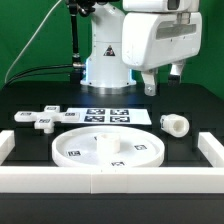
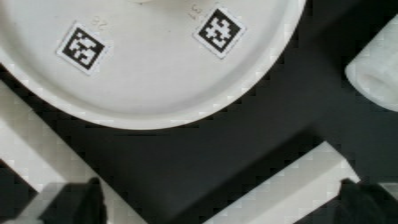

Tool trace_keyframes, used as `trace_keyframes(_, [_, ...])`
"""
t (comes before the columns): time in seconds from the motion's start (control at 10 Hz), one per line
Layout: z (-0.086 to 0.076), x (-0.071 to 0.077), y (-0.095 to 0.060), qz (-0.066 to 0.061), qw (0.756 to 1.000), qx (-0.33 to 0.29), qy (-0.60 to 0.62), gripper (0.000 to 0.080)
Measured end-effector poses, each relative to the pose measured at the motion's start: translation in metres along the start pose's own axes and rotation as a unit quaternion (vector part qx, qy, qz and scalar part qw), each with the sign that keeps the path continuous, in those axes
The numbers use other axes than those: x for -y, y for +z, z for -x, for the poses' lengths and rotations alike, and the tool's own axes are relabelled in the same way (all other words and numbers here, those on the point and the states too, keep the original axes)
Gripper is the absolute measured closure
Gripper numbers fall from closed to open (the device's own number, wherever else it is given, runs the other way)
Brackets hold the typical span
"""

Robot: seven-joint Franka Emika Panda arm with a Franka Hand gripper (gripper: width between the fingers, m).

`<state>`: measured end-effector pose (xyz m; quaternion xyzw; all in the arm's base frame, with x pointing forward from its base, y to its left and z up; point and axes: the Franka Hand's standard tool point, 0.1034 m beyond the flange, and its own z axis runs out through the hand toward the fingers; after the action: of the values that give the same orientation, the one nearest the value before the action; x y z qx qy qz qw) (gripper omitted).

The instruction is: Assemble round table

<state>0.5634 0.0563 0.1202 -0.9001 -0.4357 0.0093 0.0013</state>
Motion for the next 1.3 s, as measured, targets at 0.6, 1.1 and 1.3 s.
trace_keyframes(0.6, [0.019,-0.016,0.014,0.007,0.999,-0.005,-0.04,0.015])
trace_keyframes(1.1, [0.067,-0.058,0.08,-0.012,0.997,-0.003,-0.071,0.015])
trace_keyframes(1.3, [0.072,-0.058,0.093,-0.021,0.998,0.001,-0.067,0.015])
